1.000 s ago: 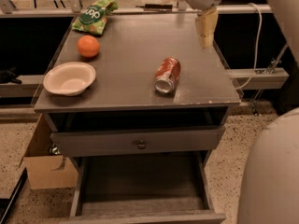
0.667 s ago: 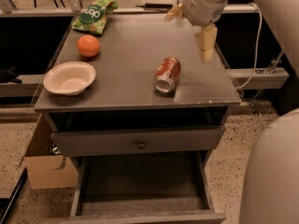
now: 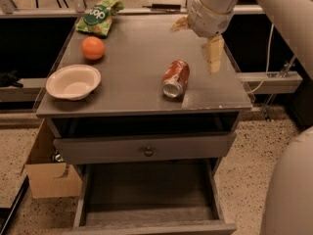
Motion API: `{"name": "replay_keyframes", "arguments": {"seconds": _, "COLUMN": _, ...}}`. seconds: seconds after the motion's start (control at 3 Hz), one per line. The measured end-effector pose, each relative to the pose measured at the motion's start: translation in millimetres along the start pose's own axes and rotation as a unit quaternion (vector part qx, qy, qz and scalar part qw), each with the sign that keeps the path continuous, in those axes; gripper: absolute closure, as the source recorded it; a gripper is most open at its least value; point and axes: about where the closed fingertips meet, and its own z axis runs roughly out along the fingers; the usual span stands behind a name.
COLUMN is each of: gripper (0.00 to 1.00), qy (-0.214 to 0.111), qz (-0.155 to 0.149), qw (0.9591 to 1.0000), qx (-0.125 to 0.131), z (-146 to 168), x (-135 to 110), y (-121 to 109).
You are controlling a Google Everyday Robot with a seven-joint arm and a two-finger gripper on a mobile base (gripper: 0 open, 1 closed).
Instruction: Place coke can into middle drawer
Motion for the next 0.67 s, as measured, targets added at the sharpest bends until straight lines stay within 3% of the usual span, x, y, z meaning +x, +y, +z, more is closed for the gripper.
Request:
{"name": "replay_keyframes", "arguments": {"seconds": 0.33, "gripper": 0.0, "qy": 0.006, "qz": -0.032, "qw": 0.9995, "qx": -0.003, "z": 1.3, "x": -12.1, "y": -14.1}}
{"name": "replay_keyframes", "arguments": {"seconds": 0.67, "gripper": 0.0, "qy": 0.019, "qz": -0.097, "qw": 0.9951, "qx": -0.009, "z": 3.7, "x": -31.9, "y": -35.5}}
